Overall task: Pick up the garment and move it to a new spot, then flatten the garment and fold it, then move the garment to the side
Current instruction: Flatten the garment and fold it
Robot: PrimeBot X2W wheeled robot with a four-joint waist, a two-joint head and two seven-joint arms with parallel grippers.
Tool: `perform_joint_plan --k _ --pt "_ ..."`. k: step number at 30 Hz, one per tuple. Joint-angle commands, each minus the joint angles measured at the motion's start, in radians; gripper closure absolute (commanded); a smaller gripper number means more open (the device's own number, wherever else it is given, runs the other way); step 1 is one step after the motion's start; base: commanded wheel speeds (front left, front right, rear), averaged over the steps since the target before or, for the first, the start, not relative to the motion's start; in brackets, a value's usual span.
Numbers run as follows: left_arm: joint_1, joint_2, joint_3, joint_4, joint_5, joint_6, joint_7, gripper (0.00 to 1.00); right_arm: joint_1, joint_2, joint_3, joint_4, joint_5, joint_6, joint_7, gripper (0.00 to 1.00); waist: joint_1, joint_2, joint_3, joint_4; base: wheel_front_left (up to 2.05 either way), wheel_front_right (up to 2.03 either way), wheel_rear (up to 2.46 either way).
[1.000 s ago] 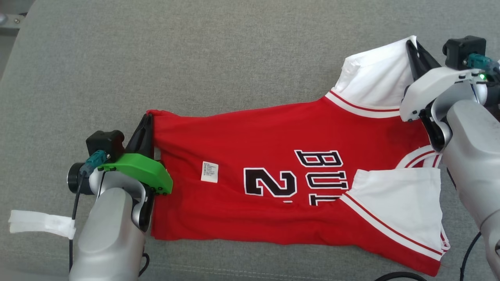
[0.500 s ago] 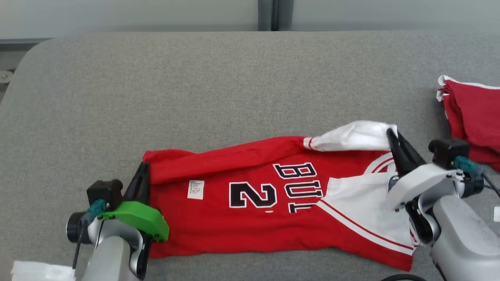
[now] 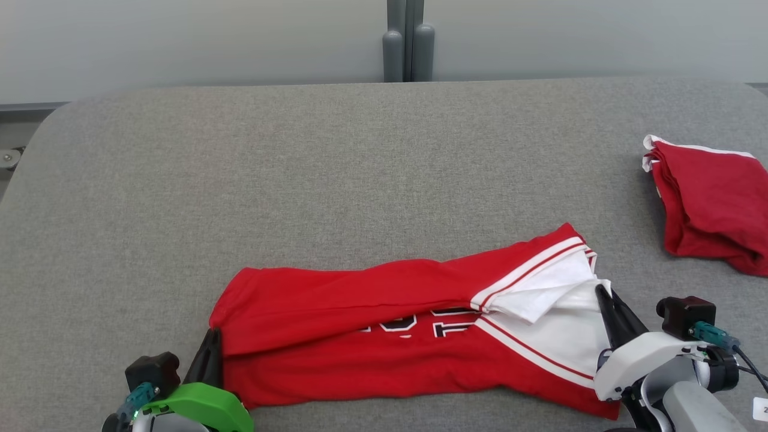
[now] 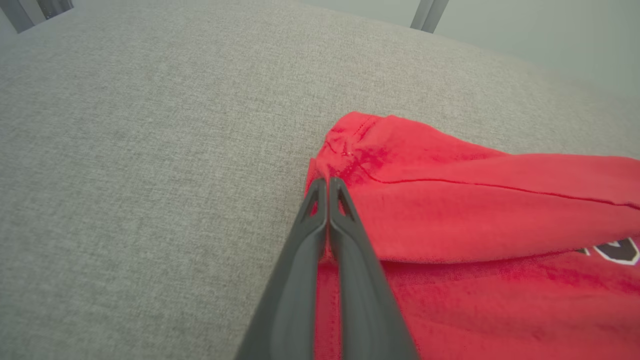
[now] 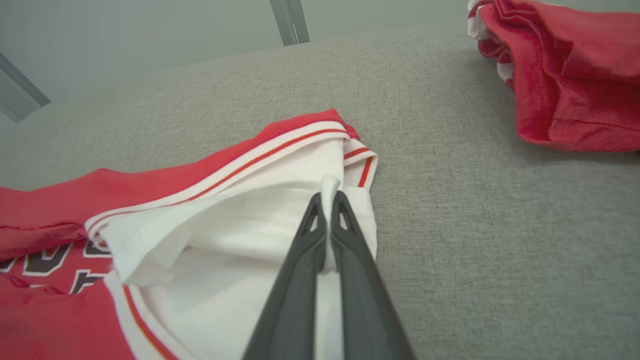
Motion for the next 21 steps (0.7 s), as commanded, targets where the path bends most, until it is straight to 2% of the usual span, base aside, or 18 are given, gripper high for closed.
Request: perform_joint_plan --k 1,7,15,16,17,18,21 --pt "0.017 0.002 0.009 0.001 -0.004 -0.003 0.001 1.0 0.014 0.0 -0.011 -0.006 -0.009 -0.002 -0.002 1.0 0.0 0.0 -0.003 -0.002 0.0 0.0 0.0" --pt "0.032 -0.001 0.034 0.004 0.009 -0.003 0.001 1.0 0.047 0.011 -0.041 -0.027 -0.008 -0.002 -0.002 1.0 0.0 0.0 -0.007 -0.005 0.0 0.0 0.0" --pt "0.036 -0.003 0.015 0.005 0.0 -0.003 0.001 1.0 0.068 0.02 -0.037 -0.014 0.002 -0.002 -0.002 1.0 0.0 0.0 0.001 -0.012 0.0 0.0 0.0" --pt "0.039 -0.003 0.012 0.003 -0.004 -0.003 0.001 0.92 0.067 0.021 -0.042 -0.011 0.003 -0.002 -0.002 0.97 0.0 0.0 0.003 -0.013 0.0 0.0 0.0" --pt "0.042 -0.003 0.01 0.001 -0.007 -0.003 0.001 0.38 0.066 0.022 -0.048 -0.01 0.005 -0.002 -0.002 0.39 0.0 0.0 0.004 -0.014 0.0 0.0 0.0" --pt "0.044 -0.003 0.01 -0.005 -0.007 -0.003 0.001 0.0 0.064 0.025 -0.054 -0.013 0.011 -0.002 -0.002 0.0 0.0 0.0 0.005 -0.015 0.0 0.0 0.0" --pt "0.058 -0.003 0.018 -0.036 0.012 0.009 0.001 0.0 0.054 0.023 -0.08 -0.037 0.008 -0.002 -0.002 0.0 0.0 0.0 0.009 -0.014 0.0 0.0 0.0"
